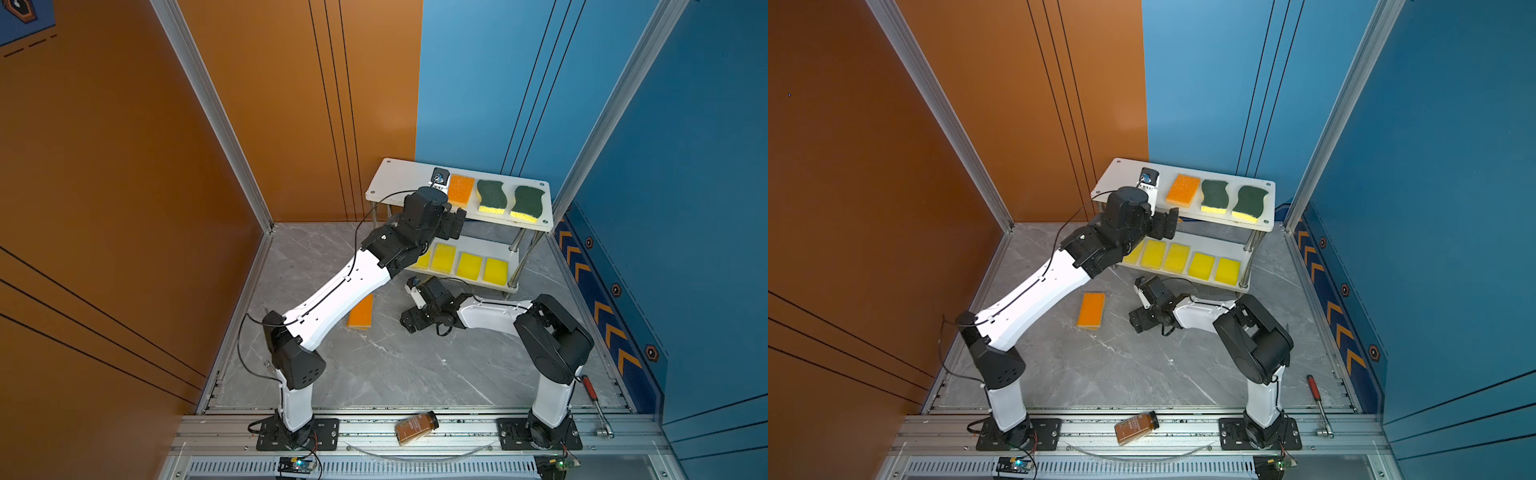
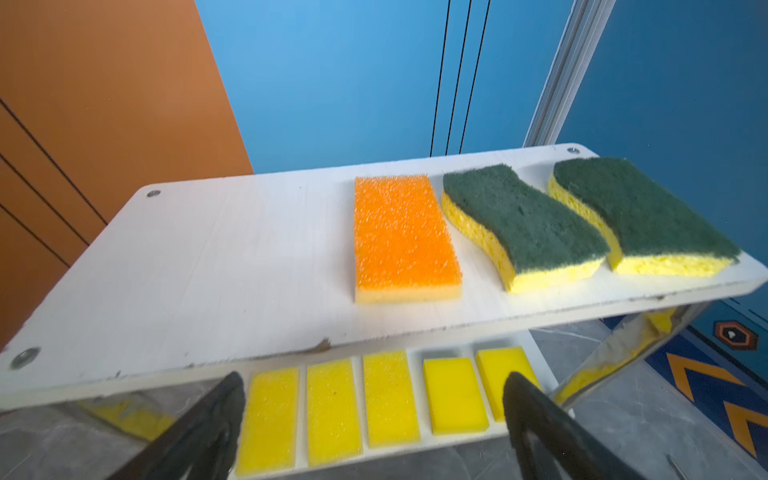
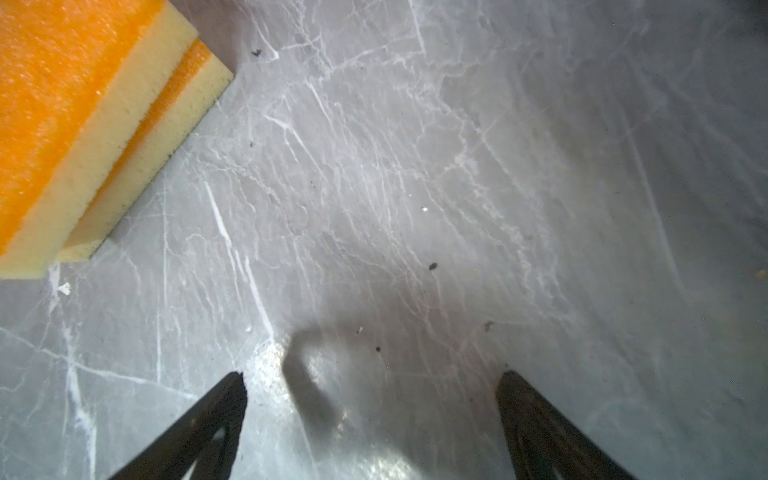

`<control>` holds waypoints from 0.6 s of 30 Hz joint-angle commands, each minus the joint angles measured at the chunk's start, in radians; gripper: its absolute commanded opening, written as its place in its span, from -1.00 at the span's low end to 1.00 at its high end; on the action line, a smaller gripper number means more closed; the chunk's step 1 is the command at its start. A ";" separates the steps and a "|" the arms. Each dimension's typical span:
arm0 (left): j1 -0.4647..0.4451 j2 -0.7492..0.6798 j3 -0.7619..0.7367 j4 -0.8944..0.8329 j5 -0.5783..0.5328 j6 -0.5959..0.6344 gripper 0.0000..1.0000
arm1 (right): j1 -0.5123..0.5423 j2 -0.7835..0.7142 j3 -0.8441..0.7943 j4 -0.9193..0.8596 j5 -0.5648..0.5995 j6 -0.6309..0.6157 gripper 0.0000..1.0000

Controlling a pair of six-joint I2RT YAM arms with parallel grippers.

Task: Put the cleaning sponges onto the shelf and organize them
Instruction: 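Withdraw the left gripper from the shelf back toward the table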

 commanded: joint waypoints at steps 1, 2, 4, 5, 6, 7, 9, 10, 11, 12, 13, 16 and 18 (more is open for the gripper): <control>0.003 -0.133 -0.168 0.022 -0.038 -0.001 0.96 | -0.008 0.013 -0.052 -0.178 -0.026 0.030 0.86; 0.009 -0.173 -0.228 0.029 -0.049 -0.011 0.95 | -0.008 0.010 -0.052 -0.181 -0.023 0.032 0.87; 0.022 -0.259 -0.354 0.034 -0.077 -0.040 0.96 | -0.008 0.001 -0.047 -0.193 -0.013 0.038 0.87; 0.023 -0.293 -0.401 0.031 -0.092 -0.050 0.96 | -0.008 -0.002 -0.043 -0.198 -0.011 0.040 0.87; 0.028 -0.330 -0.456 0.023 -0.107 -0.057 0.96 | -0.009 -0.006 -0.037 -0.205 -0.008 0.042 0.87; 0.031 -0.364 -0.502 0.010 -0.120 -0.067 0.95 | -0.008 -0.010 -0.032 -0.213 -0.004 0.044 0.86; 0.044 -0.419 -0.579 -0.019 -0.141 -0.091 0.96 | -0.009 -0.018 -0.021 -0.229 -0.001 0.045 0.86; 0.055 -0.444 -0.619 -0.033 -0.144 -0.109 0.95 | -0.008 -0.023 -0.016 -0.240 0.000 0.045 0.87; 0.066 -0.465 -0.650 -0.041 -0.142 -0.124 0.96 | -0.009 -0.027 -0.010 -0.250 0.002 0.046 0.87; 0.079 -0.489 -0.689 -0.048 -0.137 -0.149 0.96 | -0.008 -0.032 -0.003 -0.260 0.004 0.045 0.87; 0.092 -0.512 -0.728 -0.050 -0.125 -0.172 0.95 | -0.009 -0.036 0.003 -0.267 0.008 0.045 0.87; 0.129 -0.562 -0.831 -0.050 -0.086 -0.239 0.96 | -0.008 -0.044 0.015 -0.282 0.017 0.053 0.88; 0.148 -0.583 -0.888 -0.053 -0.076 -0.280 0.96 | -0.008 -0.040 0.026 -0.285 0.019 0.061 0.88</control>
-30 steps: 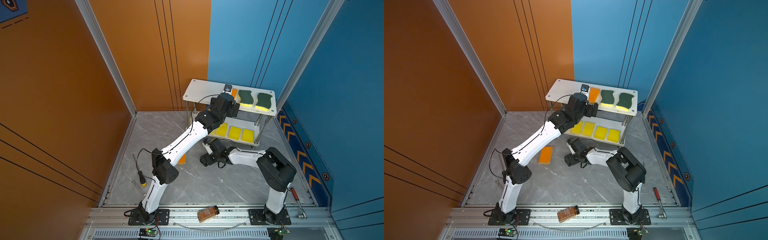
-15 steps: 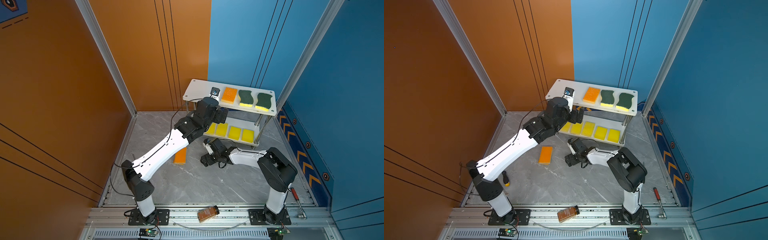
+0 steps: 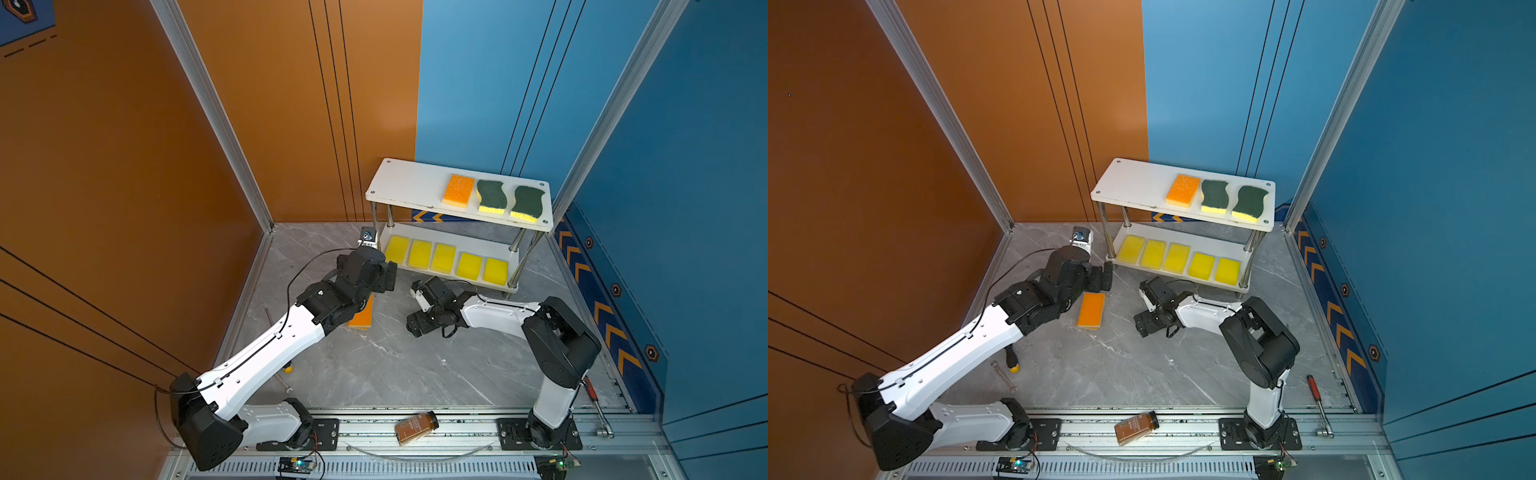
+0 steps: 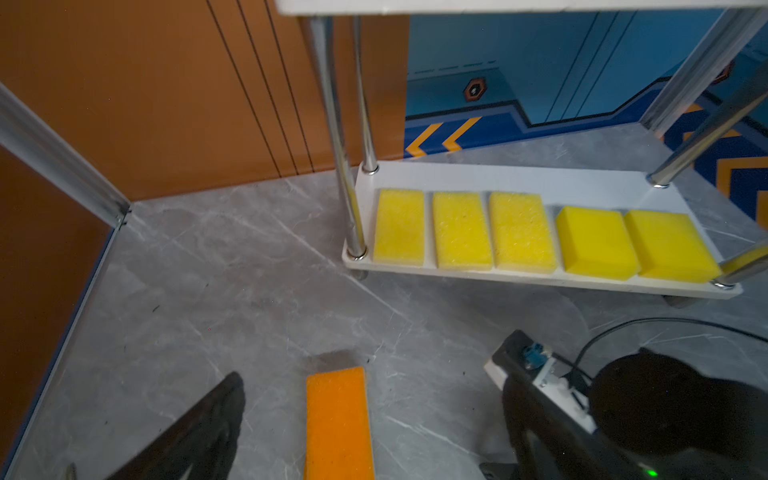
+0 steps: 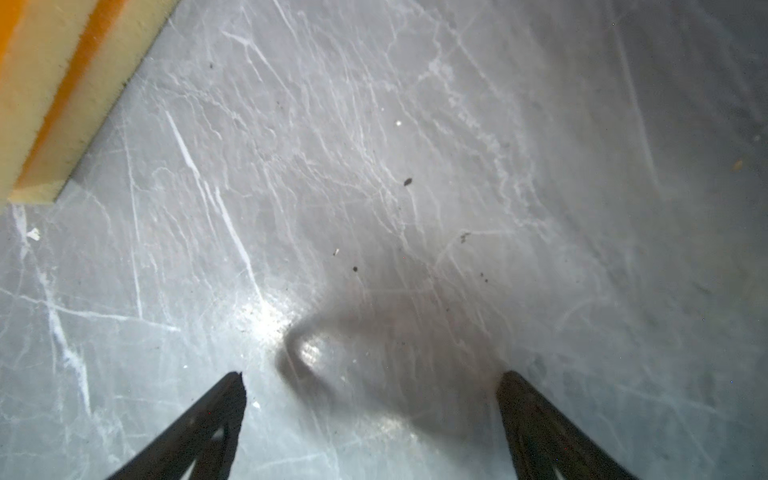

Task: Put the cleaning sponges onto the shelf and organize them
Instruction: 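Withdraw the left gripper from the shelf back toward the table, then lower the open left gripper over the orange sponge on the table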

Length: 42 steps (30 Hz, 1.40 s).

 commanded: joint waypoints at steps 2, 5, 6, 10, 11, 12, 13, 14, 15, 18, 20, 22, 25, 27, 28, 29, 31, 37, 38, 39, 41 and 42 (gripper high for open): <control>0.038 -0.037 -0.104 -0.041 0.016 -0.133 0.96 | -0.002 0.009 0.017 -0.116 0.019 0.041 0.88; 0.051 -0.032 -0.146 -0.056 0.017 -0.156 0.95 | 0.010 0.032 0.038 -0.124 0.035 0.048 0.91; 0.052 -0.025 -0.189 -0.058 0.018 -0.160 0.96 | 0.015 0.042 0.049 -0.133 0.037 0.049 0.91; 0.055 0.010 -0.240 -0.055 0.015 -0.183 0.95 | 0.033 0.071 0.096 -0.166 0.053 0.046 0.95; 0.055 0.019 -0.247 -0.055 0.010 -0.186 0.95 | 0.037 0.074 0.104 -0.170 0.058 0.046 0.96; 0.056 0.028 -0.254 -0.055 0.007 -0.194 0.95 | 0.040 0.077 0.109 -0.172 0.061 0.047 0.96; 0.055 0.036 -0.261 -0.052 0.009 -0.200 0.96 | 0.043 0.079 0.113 -0.174 0.064 0.047 0.97; 0.057 0.042 -0.267 -0.049 0.012 -0.203 0.96 | 0.045 0.080 0.116 -0.175 0.067 0.050 0.97; 0.060 0.048 -0.274 -0.047 0.015 -0.210 0.95 | 0.046 0.080 0.119 -0.175 0.070 0.051 0.98; 0.073 0.060 -0.303 -0.013 0.046 -0.225 0.95 | 0.048 0.085 0.125 -0.177 0.076 0.055 1.00; 0.083 0.067 -0.327 0.021 0.078 -0.236 0.95 | 0.049 0.087 0.130 -0.181 0.079 0.055 1.00; 0.090 0.078 -0.343 0.046 0.100 -0.247 0.96 | 0.051 0.087 0.134 -0.185 0.085 0.055 1.00; 0.092 0.103 -0.356 0.073 0.112 -0.248 0.96 | 0.053 0.085 0.138 -0.185 0.090 0.055 1.00; 0.095 0.130 -0.357 0.083 0.113 -0.245 0.96 | 0.054 0.085 0.139 -0.186 0.092 0.054 1.00; 0.097 0.141 -0.354 0.085 0.111 -0.240 0.96 | 0.054 0.085 0.139 -0.187 0.093 0.053 1.00; 0.100 0.152 -0.351 0.083 0.110 -0.235 0.96 | 0.054 0.085 0.139 -0.187 0.094 0.052 1.00; 0.105 0.168 -0.347 0.095 0.111 -0.220 0.95 | 0.054 0.085 0.138 -0.190 0.098 0.049 1.00; 0.125 0.179 -0.363 0.133 0.114 -0.190 0.96 | 0.052 0.083 0.136 -0.195 0.103 0.047 1.00; 0.131 0.181 -0.368 0.139 0.115 -0.189 0.96 | 0.053 0.084 0.134 -0.195 0.103 0.047 1.00; 0.137 0.184 -0.373 0.144 0.122 -0.190 0.96 | 0.054 0.085 0.135 -0.194 0.104 0.047 1.00; 0.146 0.189 -0.381 0.152 0.137 -0.188 0.96 | 0.054 0.085 0.133 -0.195 0.104 0.047 1.00; 0.147 0.191 -0.384 0.152 0.142 -0.187 0.96 | 0.054 0.085 0.132 -0.195 0.104 0.047 1.00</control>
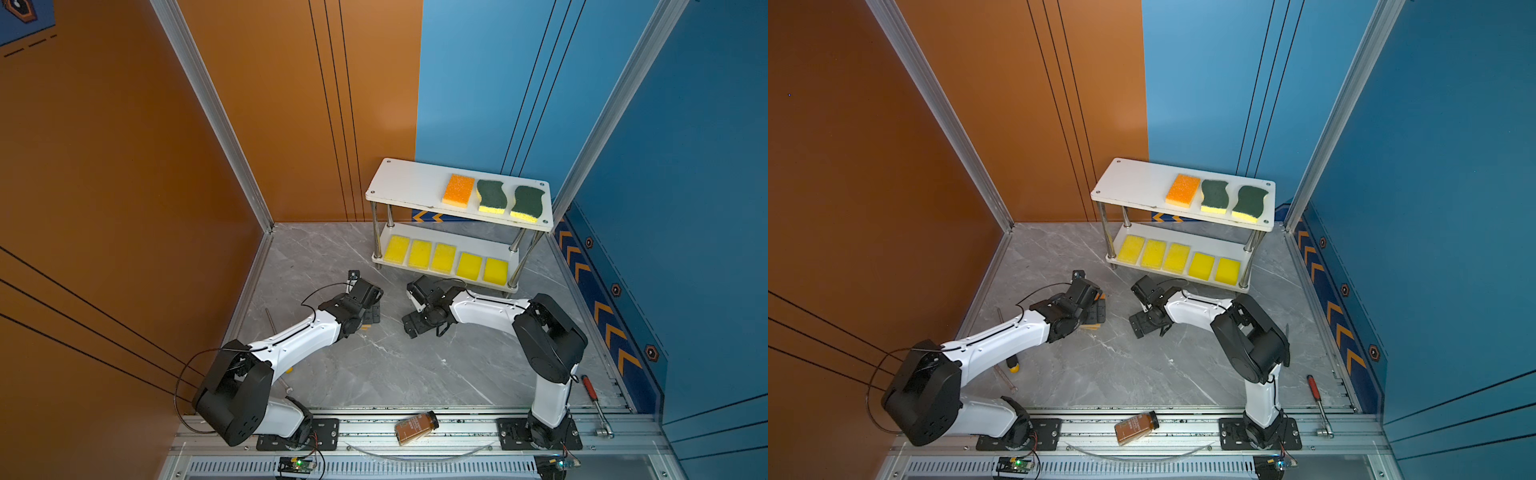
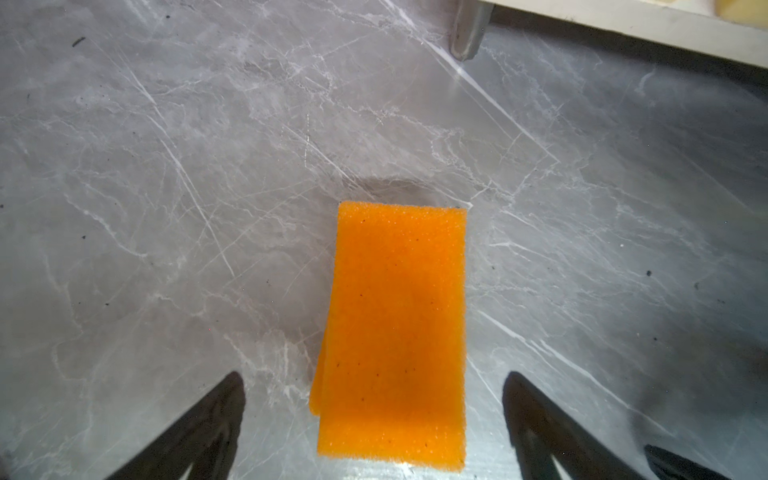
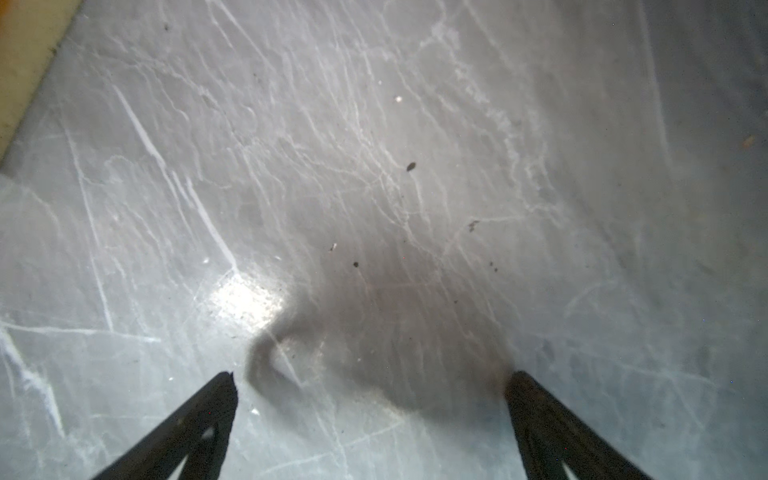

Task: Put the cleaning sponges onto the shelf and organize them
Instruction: 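Lower the open left gripper over the orange sponge on the table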

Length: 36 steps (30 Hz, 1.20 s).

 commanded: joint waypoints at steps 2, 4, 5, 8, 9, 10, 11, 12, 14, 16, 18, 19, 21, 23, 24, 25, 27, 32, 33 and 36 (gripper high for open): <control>0.011 0.020 -0.023 0.018 0.040 0.020 0.95 | 0.007 0.018 0.011 -0.044 0.021 0.010 1.00; 0.010 0.024 -0.022 0.019 0.045 0.031 0.96 | 0.007 0.021 0.013 -0.044 0.021 0.010 1.00; 0.009 0.026 -0.021 0.019 0.046 0.036 0.96 | 0.008 0.020 0.013 -0.044 0.019 0.009 1.00; 0.003 0.031 -0.023 0.020 0.052 0.041 0.96 | 0.008 0.023 0.015 -0.044 0.020 0.008 1.00; -0.001 0.032 -0.023 0.023 0.056 0.041 0.95 | 0.008 0.024 0.015 -0.044 0.019 0.007 1.00; -0.004 0.034 -0.024 0.026 0.056 0.041 0.96 | 0.008 0.027 0.015 -0.044 0.017 0.007 1.00; -0.009 0.036 -0.026 0.029 0.055 0.042 0.96 | 0.008 0.028 0.017 -0.044 0.018 0.007 1.00; -0.014 0.040 -0.029 0.033 0.055 0.043 0.96 | 0.008 0.029 0.016 -0.044 0.016 0.006 1.00; -0.028 0.043 -0.035 0.041 0.047 0.043 0.96 | 0.008 0.031 0.019 -0.044 0.017 0.006 1.00; -0.043 0.045 -0.042 0.055 0.043 0.046 0.96 | 0.008 0.032 0.018 -0.044 0.016 0.004 1.00; -0.056 0.046 -0.053 0.070 0.052 0.047 0.95 | 0.009 0.034 0.017 -0.044 0.015 0.003 1.00; -0.060 0.048 -0.054 0.067 0.050 0.040 0.96 | 0.008 0.034 0.019 -0.044 0.015 0.003 1.00; -0.072 0.046 -0.065 0.064 0.034 0.017 0.96 | 0.009 0.035 0.019 -0.044 0.014 0.001 1.00; -0.080 0.038 -0.082 0.072 0.020 -0.003 0.96 | 0.008 0.035 0.018 -0.044 0.014 0.001 1.00; -0.081 0.034 -0.089 0.076 0.017 -0.008 0.95 | 0.008 0.035 0.018 -0.044 0.013 0.001 1.00; -0.081 0.032 -0.099 0.081 0.014 -0.013 0.95 | 0.008 0.035 0.018 -0.044 0.013 0.002 1.00; -0.083 0.025 -0.115 0.098 0.007 -0.018 0.95 | 0.009 0.038 0.019 -0.044 0.012 0.001 1.00; -0.086 0.014 -0.152 0.131 -0.016 -0.029 0.96 | 0.010 0.043 0.021 -0.044 0.008 0.001 1.00; -0.086 0.013 -0.160 0.167 -0.018 -0.029 0.95 | 0.011 0.044 0.023 -0.044 0.009 0.001 1.00; -0.087 0.009 -0.179 0.197 -0.020 -0.033 0.96 | 0.011 0.049 0.024 -0.044 0.008 0.001 1.00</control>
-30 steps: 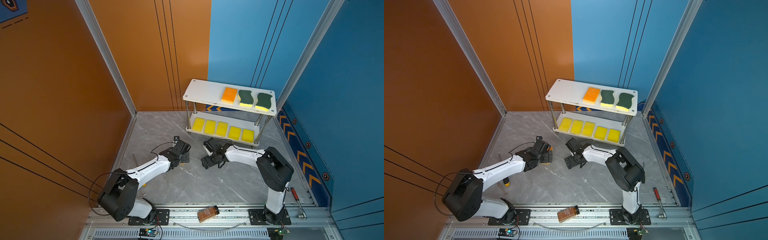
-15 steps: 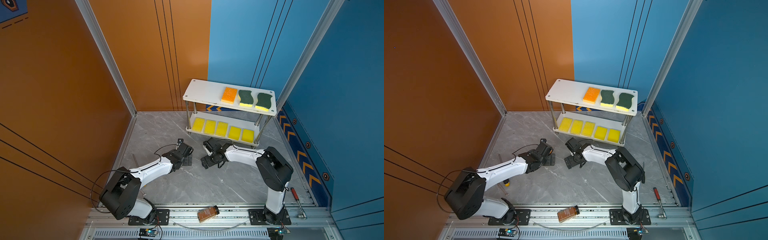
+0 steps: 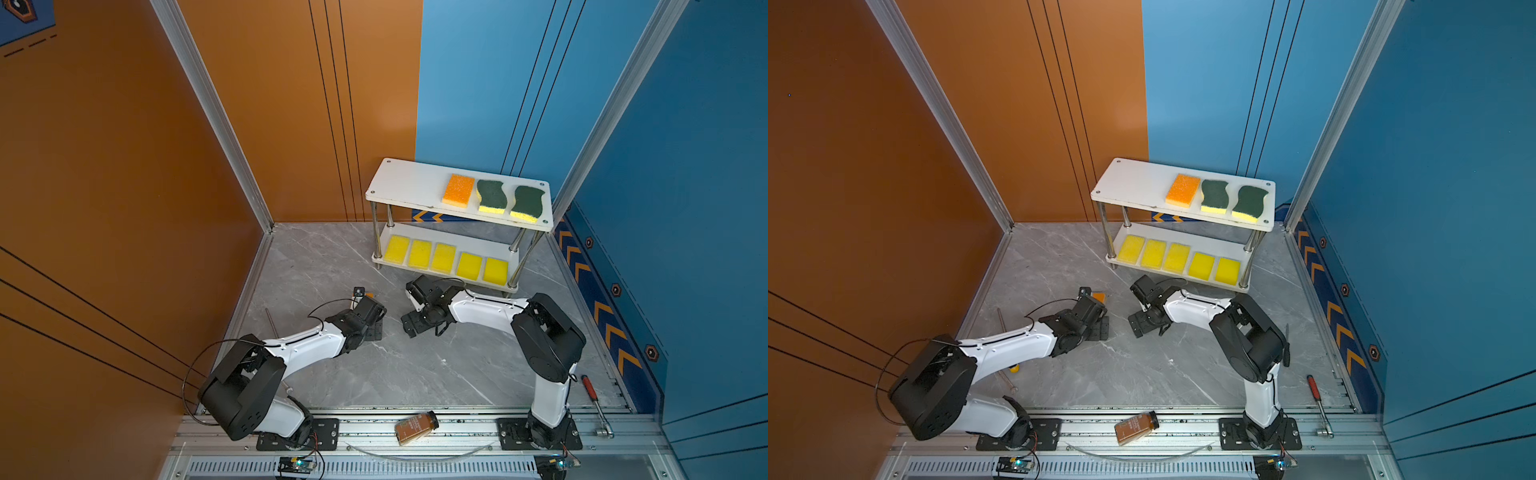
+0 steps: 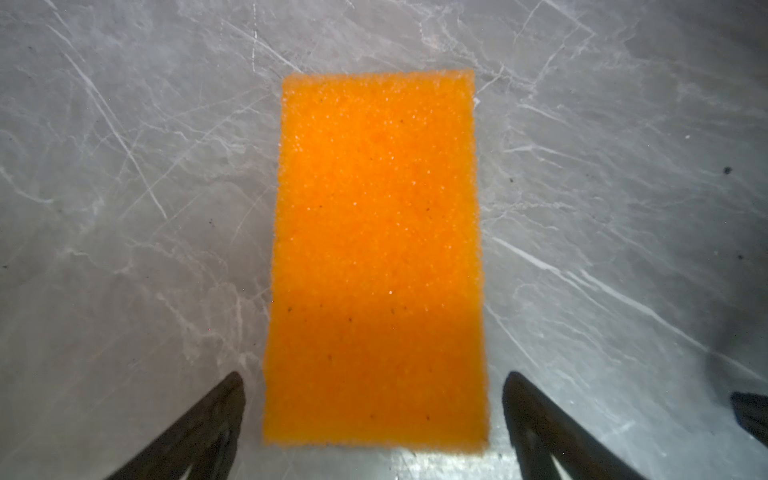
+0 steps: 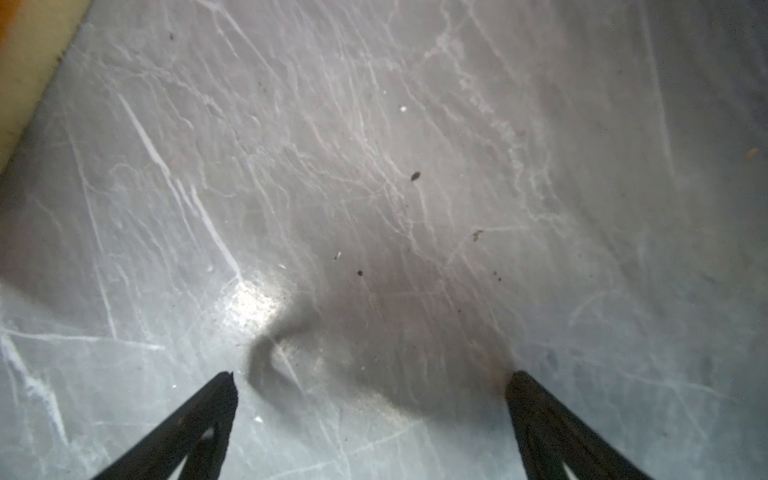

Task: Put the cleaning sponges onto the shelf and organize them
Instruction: 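Lower the open left gripper over the orange sponge on the table, then close the left gripper on the orange sponge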

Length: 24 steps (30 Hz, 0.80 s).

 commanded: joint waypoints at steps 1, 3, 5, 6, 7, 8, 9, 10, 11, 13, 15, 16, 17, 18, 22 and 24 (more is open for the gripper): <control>-0.010 -0.021 -0.025 0.058 -0.025 -0.016 0.96 | 0.007 0.037 0.013 -0.043 0.008 0.002 1.00; -0.012 -0.020 -0.032 0.065 -0.032 -0.020 0.96 | 0.007 0.041 0.014 -0.043 0.007 0.002 1.00; -0.012 -0.022 -0.039 0.075 -0.032 -0.022 0.96 | 0.008 0.044 0.015 -0.043 0.007 0.003 1.00; -0.012 -0.025 -0.043 0.082 -0.030 -0.022 0.98 | 0.008 0.045 0.016 -0.044 0.007 0.003 1.00; -0.012 -0.029 -0.048 0.089 -0.029 -0.022 0.99 | 0.008 0.047 0.017 -0.043 0.007 0.003 1.00; -0.012 -0.032 -0.051 0.095 -0.028 -0.022 1.00 | 0.008 0.047 0.018 -0.045 0.007 0.004 1.00; -0.012 -0.034 -0.055 0.101 -0.026 -0.023 0.97 | 0.008 0.048 0.019 -0.045 0.007 0.002 1.00; -0.010 -0.036 -0.058 0.105 -0.024 -0.024 0.95 | 0.008 0.050 0.021 -0.045 0.006 0.004 1.00; -0.010 -0.035 -0.059 0.108 -0.023 -0.025 0.93 | 0.009 0.050 0.020 -0.045 0.007 0.004 1.00; -0.009 -0.030 -0.059 0.111 -0.022 -0.026 0.87 | 0.010 0.051 0.021 -0.046 0.007 0.004 1.00; -0.009 -0.025 -0.059 0.115 -0.017 -0.028 0.81 | 0.011 0.052 0.022 -0.048 0.007 0.004 1.00; -0.008 -0.023 -0.061 0.119 -0.017 -0.026 0.76 | 0.011 0.053 0.021 -0.048 0.007 0.004 1.00; -0.007 -0.022 -0.061 0.122 -0.013 -0.026 0.70 | 0.011 0.053 0.021 -0.048 0.006 0.004 1.00; -0.007 -0.020 -0.060 0.124 -0.012 -0.027 0.63 | 0.011 0.053 0.022 -0.049 0.006 0.004 1.00; -0.003 -0.016 -0.058 0.123 -0.005 -0.029 0.62 | 0.011 0.051 0.021 -0.053 0.012 0.004 1.00; -0.002 -0.011 -0.058 0.123 -0.006 -0.028 0.62 | 0.012 0.051 0.021 -0.054 0.012 0.003 1.00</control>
